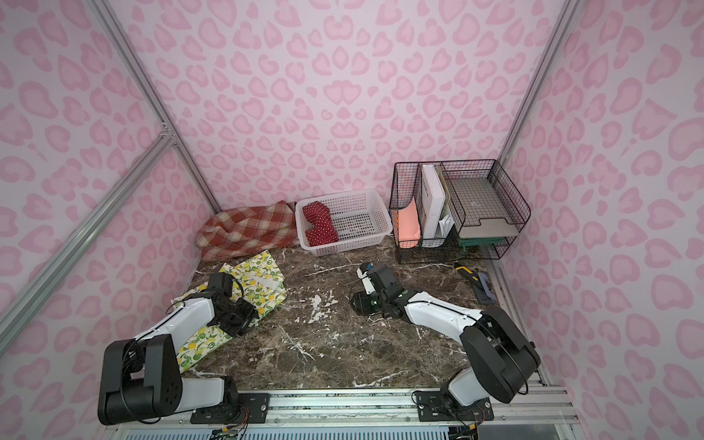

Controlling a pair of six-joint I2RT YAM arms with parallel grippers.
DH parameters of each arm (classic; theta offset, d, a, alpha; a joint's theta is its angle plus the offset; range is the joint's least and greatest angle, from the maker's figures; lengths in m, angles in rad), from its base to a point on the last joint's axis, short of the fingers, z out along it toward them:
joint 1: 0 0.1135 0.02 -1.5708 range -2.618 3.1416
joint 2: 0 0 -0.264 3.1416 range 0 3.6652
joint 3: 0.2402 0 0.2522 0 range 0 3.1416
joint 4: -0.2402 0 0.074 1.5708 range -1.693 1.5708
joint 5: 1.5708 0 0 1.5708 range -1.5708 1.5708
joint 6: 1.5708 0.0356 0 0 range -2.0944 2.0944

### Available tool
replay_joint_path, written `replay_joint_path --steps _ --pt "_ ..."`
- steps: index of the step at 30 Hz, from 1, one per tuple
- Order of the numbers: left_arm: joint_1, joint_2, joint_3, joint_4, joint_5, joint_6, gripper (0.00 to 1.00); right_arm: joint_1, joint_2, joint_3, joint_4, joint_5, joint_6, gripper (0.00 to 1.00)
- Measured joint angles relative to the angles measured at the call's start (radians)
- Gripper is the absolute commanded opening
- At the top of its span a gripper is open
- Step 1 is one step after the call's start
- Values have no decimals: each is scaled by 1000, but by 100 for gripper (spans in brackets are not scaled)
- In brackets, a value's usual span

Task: Roll up the skirts
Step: Move the skirt to the center of the board.

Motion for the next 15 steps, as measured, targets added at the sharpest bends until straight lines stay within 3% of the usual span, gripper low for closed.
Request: replay_joint_path --steps 4,8,11,15 --pt "-18 19 18 2 -14 -13 55 0 -11 -10 -5 3 0 59" --pt "-33 31 26 -2 -50 -29 35 -2 -22 -19 -11 14 0 59" --pt "-33 57 34 -5 -64 -31 2 -4 -30 -19 -13 17 -1 58" --pt "-35 87 41 -5 -67 -31 0 -9 -42 -22 -13 20 -4 58"
